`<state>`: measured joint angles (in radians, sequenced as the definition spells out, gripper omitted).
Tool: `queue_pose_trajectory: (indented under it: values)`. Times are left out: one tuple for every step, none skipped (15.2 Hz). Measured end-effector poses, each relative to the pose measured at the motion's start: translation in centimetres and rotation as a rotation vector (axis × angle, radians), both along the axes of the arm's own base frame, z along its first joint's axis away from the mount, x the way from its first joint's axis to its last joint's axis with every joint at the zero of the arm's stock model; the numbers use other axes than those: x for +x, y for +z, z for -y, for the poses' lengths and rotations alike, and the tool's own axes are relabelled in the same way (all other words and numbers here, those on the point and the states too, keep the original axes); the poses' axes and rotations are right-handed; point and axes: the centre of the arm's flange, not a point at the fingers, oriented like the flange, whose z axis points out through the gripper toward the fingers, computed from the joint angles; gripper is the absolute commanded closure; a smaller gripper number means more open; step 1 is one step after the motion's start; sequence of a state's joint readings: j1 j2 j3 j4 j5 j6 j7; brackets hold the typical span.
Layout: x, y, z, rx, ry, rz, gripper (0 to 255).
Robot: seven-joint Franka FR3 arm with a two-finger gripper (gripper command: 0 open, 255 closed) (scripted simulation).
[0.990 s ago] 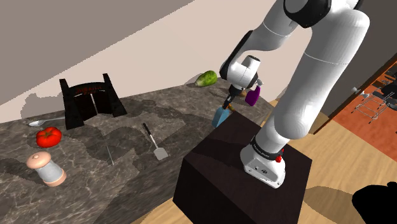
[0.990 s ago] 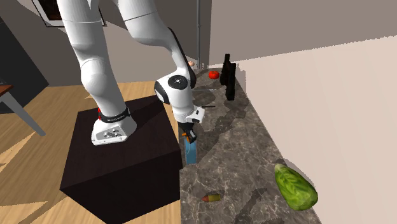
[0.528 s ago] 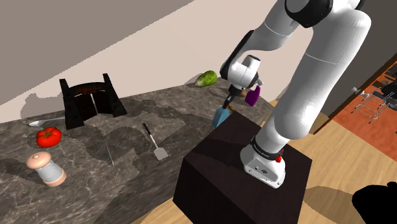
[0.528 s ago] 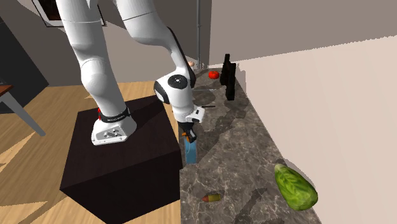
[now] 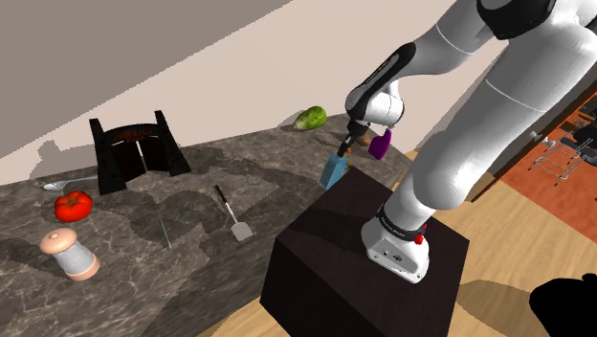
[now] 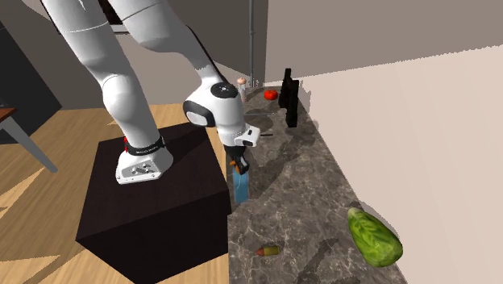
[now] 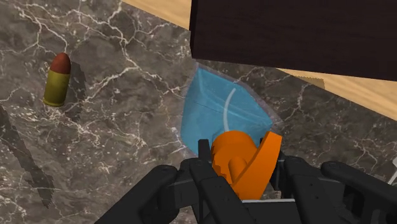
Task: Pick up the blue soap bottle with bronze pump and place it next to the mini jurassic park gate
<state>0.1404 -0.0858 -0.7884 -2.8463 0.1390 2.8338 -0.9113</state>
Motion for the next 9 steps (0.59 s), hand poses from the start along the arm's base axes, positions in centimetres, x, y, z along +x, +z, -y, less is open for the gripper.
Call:
queue_pose_trajectory:
  values:
    - [0.0,0.5,-0.1,0.0,0.001,0.0,255]
    - [0.1,1.1,-0.1,-0.001,0.002,0.0,255]
    - [0.1,1.6,0.0,-0.002,0.002,-0.001,255]
    - [0.1,2.1,0.0,-0.002,0.002,-0.001,255]
    - [0.0,2.7,0.0,-0.002,0.002,-0.001,255]
    - [0.0,3.2,-0.1,-0.003,0.002,-0.001,255]
    - [0.1,3.7,0.0,-0.003,0.003,-0.001,255]
    - [0.0,4.2,0.0,-0.003,0.003,-0.001,255]
    - [0.0,4.7,0.1,-0.003,0.003,-0.001,255]
